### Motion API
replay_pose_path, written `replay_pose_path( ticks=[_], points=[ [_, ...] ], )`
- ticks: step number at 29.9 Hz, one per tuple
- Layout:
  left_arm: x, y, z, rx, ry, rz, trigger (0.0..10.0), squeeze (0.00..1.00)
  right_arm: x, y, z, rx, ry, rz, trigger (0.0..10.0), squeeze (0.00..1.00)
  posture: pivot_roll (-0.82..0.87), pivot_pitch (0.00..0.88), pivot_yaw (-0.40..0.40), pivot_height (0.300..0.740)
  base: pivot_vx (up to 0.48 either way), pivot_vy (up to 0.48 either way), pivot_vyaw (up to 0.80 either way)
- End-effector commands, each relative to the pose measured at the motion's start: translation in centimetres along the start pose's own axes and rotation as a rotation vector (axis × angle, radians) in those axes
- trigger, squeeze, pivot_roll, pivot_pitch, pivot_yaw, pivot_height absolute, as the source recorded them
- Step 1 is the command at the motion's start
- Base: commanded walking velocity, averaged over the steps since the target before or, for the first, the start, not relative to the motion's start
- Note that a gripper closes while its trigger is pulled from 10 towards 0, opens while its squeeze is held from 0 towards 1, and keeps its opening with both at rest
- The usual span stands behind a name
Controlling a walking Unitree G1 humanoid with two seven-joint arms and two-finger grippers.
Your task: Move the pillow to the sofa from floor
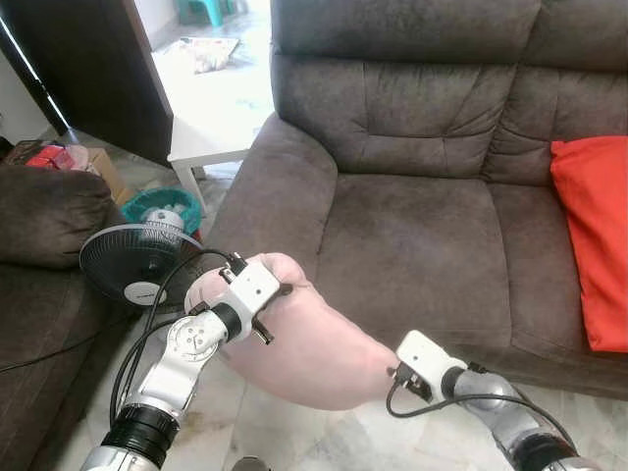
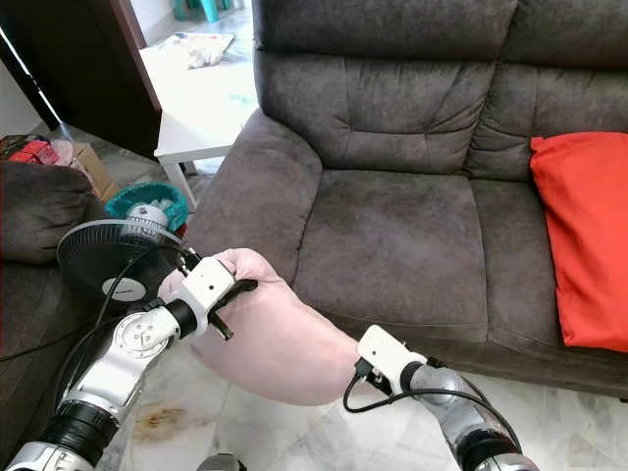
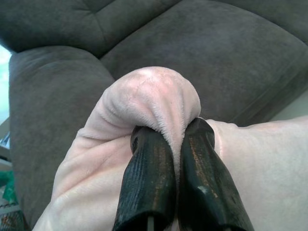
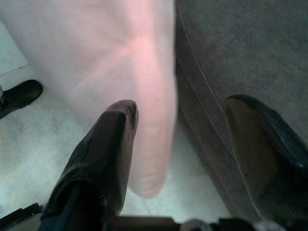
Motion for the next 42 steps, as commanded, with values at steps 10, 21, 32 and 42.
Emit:
replay_pose_path(
  ticks=[10,21,32,42],
  points=[
    [-1.3,2.1,0.0,0.093,0.024,-0.102,10.0,0.00,-0.5,-2.3,0.2,-0.135,0.047,-0.048,10.0,1.00,0.16,0.046,0.014,0.740,0.000,0.000,0.00],
    [-1.0,2.3,-0.2,0.098,0.020,-0.101,10.0,0.00,-1.1,-3.4,0.2,-0.193,0.039,-0.027,10.0,0.00,0.16,0.050,0.013,0.740,0.000,0.000,0.00],
    [-1.1,2.4,-0.3,0.102,0.026,-0.098,10.0,0.00,-2.5,-4.6,0.0,-0.246,0.045,-0.070,10.0,0.00,0.16,0.055,0.012,0.740,0.000,0.000,0.00],
    [-1.2,2.8,-0.5,0.117,0.028,-0.091,10.0,0.00,-3.7,-5.2,-0.2,-0.256,0.017,-0.110,10.0,0.00,0.17,0.068,0.009,0.740,0.000,0.000,0.00]
  ],
)
Point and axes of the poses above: a point about 5 cm out from each wrist's last joint towards the gripper, its own z axis pointing back from the gripper into the wrist, its own y axis along the axis of the wrist's last joint, x = y × z, the point moved 1 cm from there along -z, pointing out of the wrist towards the gripper, and after that the axes turned 11 degrees about -z, right-handed, at the moved point
